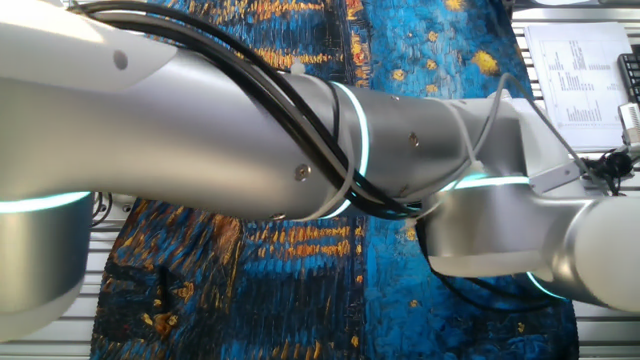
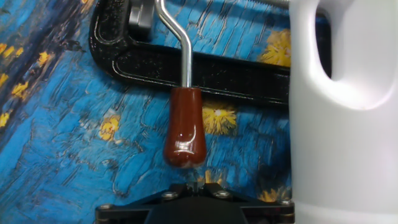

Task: Pull up the lever

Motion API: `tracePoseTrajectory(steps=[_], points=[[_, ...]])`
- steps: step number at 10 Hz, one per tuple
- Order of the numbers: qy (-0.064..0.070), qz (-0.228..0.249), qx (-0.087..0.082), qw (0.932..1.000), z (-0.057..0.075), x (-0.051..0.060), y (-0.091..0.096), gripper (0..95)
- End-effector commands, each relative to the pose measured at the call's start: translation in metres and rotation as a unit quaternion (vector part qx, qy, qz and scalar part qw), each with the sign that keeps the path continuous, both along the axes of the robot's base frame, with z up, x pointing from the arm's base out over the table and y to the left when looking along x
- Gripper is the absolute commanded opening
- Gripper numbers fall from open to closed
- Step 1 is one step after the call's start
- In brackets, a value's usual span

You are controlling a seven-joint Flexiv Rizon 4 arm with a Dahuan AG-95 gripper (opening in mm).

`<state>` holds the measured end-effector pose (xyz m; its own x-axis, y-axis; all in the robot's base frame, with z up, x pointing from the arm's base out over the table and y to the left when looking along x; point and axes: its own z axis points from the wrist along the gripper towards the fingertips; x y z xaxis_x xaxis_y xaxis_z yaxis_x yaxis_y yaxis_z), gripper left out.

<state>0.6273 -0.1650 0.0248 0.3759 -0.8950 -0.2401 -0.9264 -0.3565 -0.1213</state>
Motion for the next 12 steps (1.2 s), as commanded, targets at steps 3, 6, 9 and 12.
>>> tracePoseTrajectory(steps=[3,6,9,12], points=[[0.003,-0.006,0.003,1.0000,-0.002,0.001,0.004,0.0],[0.004,-0.011,0.006,0.9999,-0.004,0.001,0.007,0.0],[0.005,-0.010,0.010,0.9999,-0.006,0.000,0.011,0.0],[0.007,-0.007,0.015,0.9998,-0.005,-0.001,0.014,0.0]])
